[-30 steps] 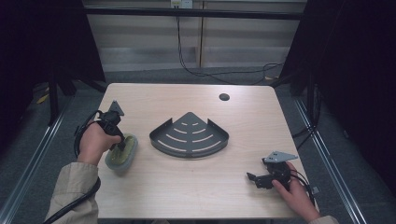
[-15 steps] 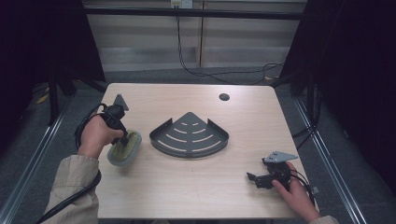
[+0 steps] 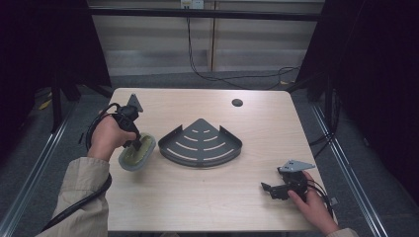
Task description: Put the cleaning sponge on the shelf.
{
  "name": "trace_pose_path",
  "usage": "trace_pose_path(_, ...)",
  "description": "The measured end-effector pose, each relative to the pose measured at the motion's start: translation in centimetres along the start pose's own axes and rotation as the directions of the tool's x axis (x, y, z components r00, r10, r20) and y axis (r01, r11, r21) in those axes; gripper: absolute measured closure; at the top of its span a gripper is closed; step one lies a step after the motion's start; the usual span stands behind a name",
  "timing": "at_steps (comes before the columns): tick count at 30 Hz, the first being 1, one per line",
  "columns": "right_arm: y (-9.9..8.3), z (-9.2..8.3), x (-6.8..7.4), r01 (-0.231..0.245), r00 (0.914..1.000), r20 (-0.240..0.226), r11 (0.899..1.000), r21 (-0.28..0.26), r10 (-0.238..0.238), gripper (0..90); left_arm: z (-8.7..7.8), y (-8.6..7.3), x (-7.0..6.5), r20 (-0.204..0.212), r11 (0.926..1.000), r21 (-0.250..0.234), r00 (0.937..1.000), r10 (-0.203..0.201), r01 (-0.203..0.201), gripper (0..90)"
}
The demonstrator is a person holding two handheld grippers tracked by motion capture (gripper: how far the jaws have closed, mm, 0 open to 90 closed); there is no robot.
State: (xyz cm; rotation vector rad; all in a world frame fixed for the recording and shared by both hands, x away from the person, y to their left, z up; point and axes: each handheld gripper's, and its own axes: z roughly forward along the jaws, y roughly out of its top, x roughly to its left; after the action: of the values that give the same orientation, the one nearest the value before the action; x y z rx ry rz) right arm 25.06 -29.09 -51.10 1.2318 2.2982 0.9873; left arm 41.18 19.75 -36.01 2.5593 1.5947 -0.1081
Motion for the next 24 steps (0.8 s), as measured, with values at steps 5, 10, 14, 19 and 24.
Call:
trace_pose_path(5,0.0,0.0,0.0,-0.001,1.0,0.0,1.0,0.001,0.001,10.5,-0.2,0.6,-0.5,-0.001,0.9997,0.005,0.9997,0.024,-0.024,71.3)
trace_pose_path(10,0.0,0.0,0.0,-0.001,1.0,0.0,1.0,0.001,0.001,10.5,-0.5,1.4,-1.2,-0.002,0.9989,0.005,0.9989,0.047,-0.047,71.3)
trace_pose_path(14,0.0,0.0,0.0,0.0,1.0,0.0,1.0,0.0,0.0,10.5,-0.7,2.0,-1.8,0.001,0.9979,0.005,0.9979,0.065,-0.065,71.3)
trace_pose_path(19,0.0,0.0,0.0,-0.001,1.0,0.0,1.0,0.001,0.001,10.5,-0.8,2.7,-2.6,-0.008,0.9962,0.003,0.9961,0.088,-0.088,71.3)
trace_pose_path(24,0.0,0.0,0.0,0.0,1.0,0.0,1.0,0.0,0.0,10.5,-0.8,3.2,-3.0,-0.005,0.9953,0.008,0.9953,0.097,-0.096,71.3)
